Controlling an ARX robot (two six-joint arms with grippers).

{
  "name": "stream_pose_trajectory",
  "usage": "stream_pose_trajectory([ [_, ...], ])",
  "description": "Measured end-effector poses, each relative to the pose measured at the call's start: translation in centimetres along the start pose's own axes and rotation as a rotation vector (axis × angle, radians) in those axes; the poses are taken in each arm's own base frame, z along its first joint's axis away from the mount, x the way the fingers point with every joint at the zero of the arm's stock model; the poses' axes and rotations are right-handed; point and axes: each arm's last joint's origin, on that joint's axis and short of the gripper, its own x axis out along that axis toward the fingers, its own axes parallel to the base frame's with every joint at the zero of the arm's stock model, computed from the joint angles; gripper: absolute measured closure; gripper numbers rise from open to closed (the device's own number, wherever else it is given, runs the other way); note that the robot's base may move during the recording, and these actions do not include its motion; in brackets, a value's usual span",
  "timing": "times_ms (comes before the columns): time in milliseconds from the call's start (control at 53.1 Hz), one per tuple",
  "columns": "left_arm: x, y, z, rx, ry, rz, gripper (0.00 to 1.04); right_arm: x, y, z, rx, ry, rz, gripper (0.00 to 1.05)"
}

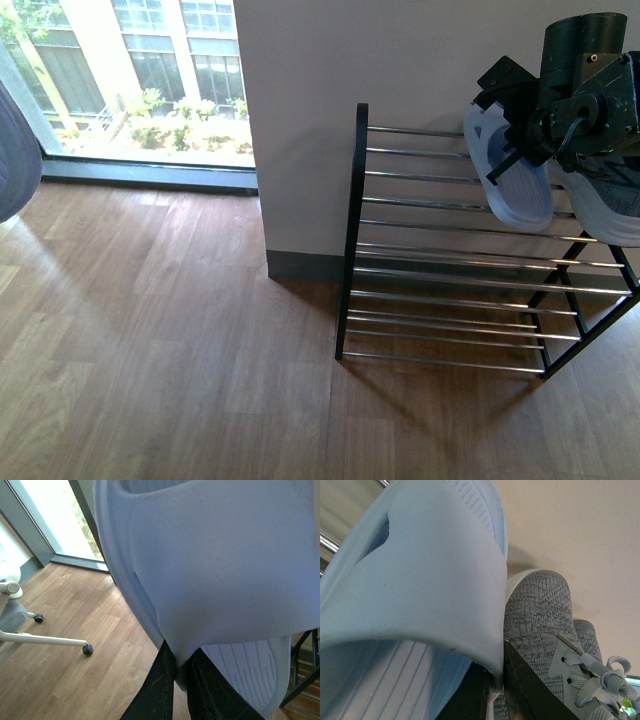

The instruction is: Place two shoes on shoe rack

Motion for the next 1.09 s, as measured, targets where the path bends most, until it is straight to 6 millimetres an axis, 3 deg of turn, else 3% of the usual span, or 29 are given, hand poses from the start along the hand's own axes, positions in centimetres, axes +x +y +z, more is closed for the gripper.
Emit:
stream_pose_trajectory([
  [320,0.0,0.0,0.0,0.000,0.000,0.000,1.02,-0.2,1.0,-0.6,0.026,0.042,0.167,0.41],
  [490,0.0,0.0,0.0,0.000,0.000,0.000,1.02,-2.6,-2.3,1.9,0.027,-0.029,0.318,0.10],
  [621,0.0,0.0,0.0,0.000,0.000,0.000,1.02,-5.2,-6.2,4.3,-0.021,-0.115,0.397,0.09],
  [791,0.0,0.0,0.0,0.000,0.000,0.000,1.02,-7.2,-10.4,5.0,-0.120,-0.169,0.435,0.09],
  [941,0.0,0.0,0.0,0.000,0.000,0.000,1.02,-7.7,-15.8,2.9,-0.187,-0.152,0.412,0.09],
  [1092,0.0,0.0,0.0,0.000,0.000,0.000,1.02,-8.7,-19.1,0.2,-0.188,-0.155,0.402,0.09],
])
